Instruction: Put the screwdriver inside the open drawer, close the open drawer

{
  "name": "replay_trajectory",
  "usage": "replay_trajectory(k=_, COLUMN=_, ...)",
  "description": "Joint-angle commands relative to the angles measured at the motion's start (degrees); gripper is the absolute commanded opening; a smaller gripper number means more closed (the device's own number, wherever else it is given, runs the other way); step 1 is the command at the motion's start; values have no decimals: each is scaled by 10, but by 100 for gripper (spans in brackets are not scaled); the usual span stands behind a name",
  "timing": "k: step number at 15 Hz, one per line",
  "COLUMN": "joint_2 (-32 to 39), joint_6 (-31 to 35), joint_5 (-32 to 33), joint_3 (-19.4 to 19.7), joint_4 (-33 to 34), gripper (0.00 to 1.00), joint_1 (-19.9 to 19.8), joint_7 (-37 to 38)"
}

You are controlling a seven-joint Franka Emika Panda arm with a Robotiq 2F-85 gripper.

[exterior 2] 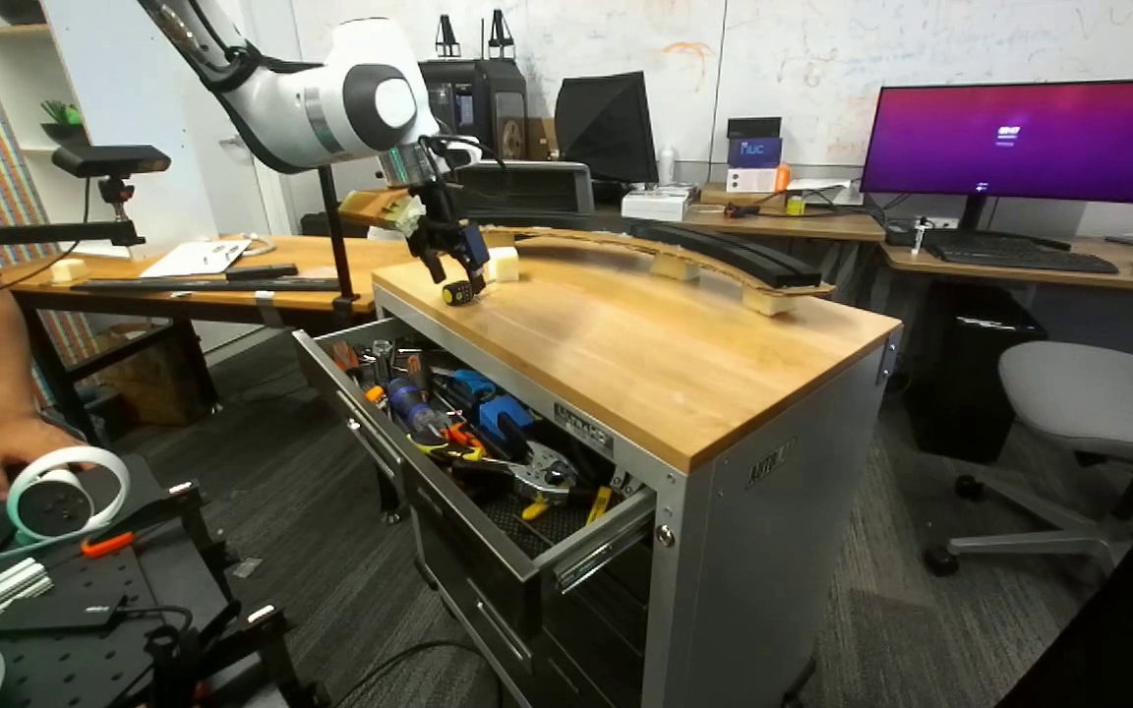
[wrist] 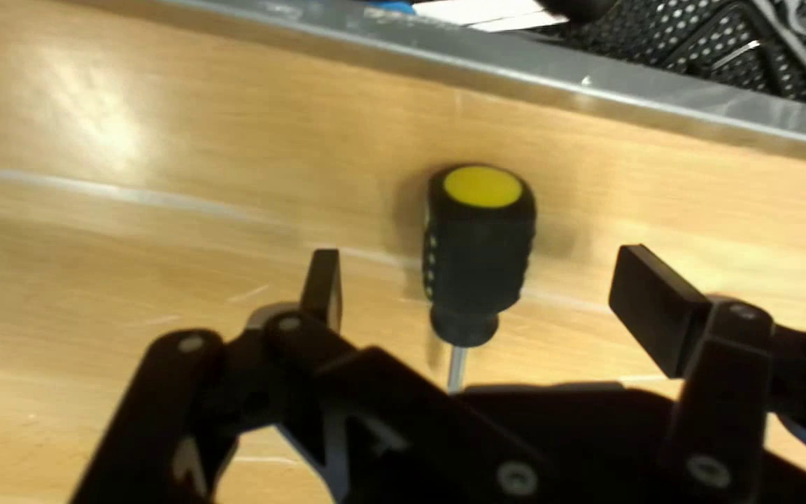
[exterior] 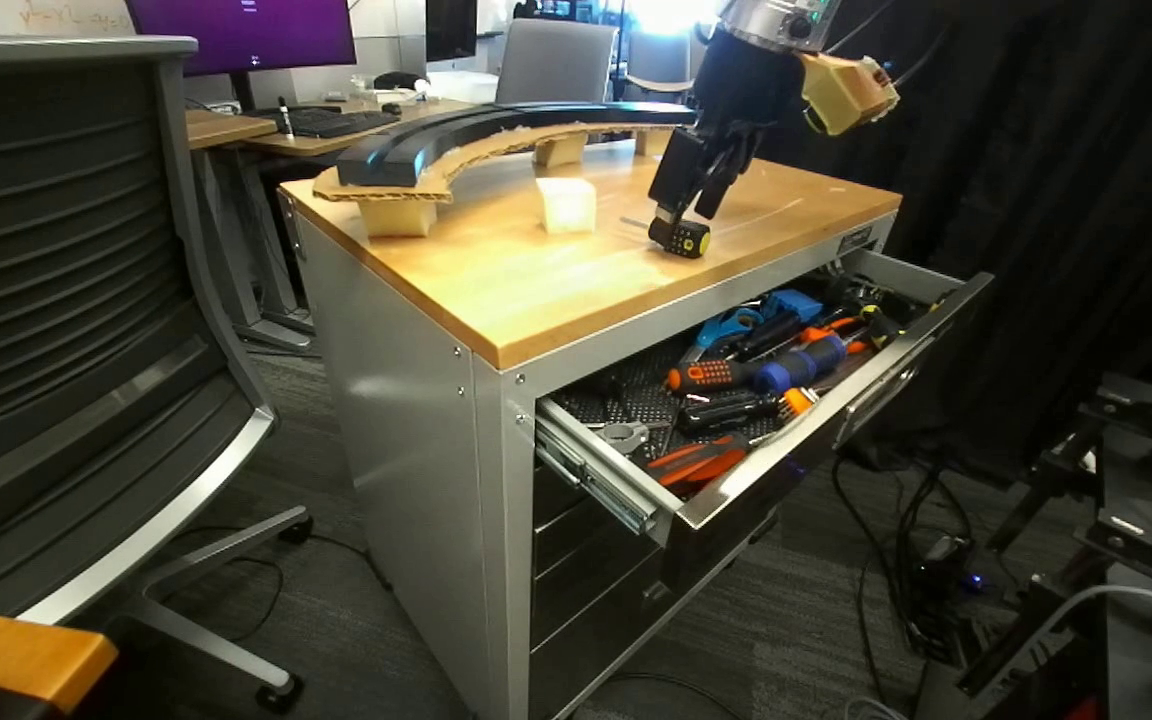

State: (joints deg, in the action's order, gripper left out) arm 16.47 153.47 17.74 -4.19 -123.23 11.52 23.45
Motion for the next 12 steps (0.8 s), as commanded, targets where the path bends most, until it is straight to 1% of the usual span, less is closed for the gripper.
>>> replay_trajectory(k=1, joint_2=26, joint_6=0, joint_5=16, joint_3=35, joint_4=33, gripper=65, joint_1=26, joint_7=23)
replay_trajectory(k=4, joint_2=29, joint_6=-6, joint_5=-71, joint_3=5, joint_4=22, gripper=42, joint_1=1, joint_7=-28)
replay_trajectory(k=5, joint_2=23, joint_6=-11, joint_5=-115, joint_3=-13, joint_4=19, gripper=35, joint_1=-12, joint_7=-59)
replay_trajectory(k=6, joint_2=17, joint_6=-18, joint_5=-161, joint_3=-33, joint_4=17, gripper=27, joint_1=-27, joint_7=-102)
replay_trajectory(k=7, joint_2=8, joint_6=-32, joint_5=-213, joint_3=-67, joint_4=13, gripper=21, joint_1=-54, joint_7=-162)
replay_trajectory(k=8, joint_2=-1, joint_6=-51, joint_5=-252, joint_3=-79, joint_4=11, gripper=13, joint_1=-64, joint_7=-207)
replay_trajectory(k=9, joint_2=-14, joint_6=-80, joint_5=-283, joint_3=-91, joint_4=4, gripper=10, joint_1=-72, joint_7=-247)
replay_trajectory(k=10, joint_2=-24, joint_6=-118, joint_5=-291, joint_3=-94, joint_4=0, gripper=10, joint_1=-71, joint_7=-266)
replay_trajectory(k=12, joint_2=-42, joint_6=-153, joint_5=-247, joint_3=-73, joint_4=-19, gripper=10, joint_1=-46, joint_7=-239)
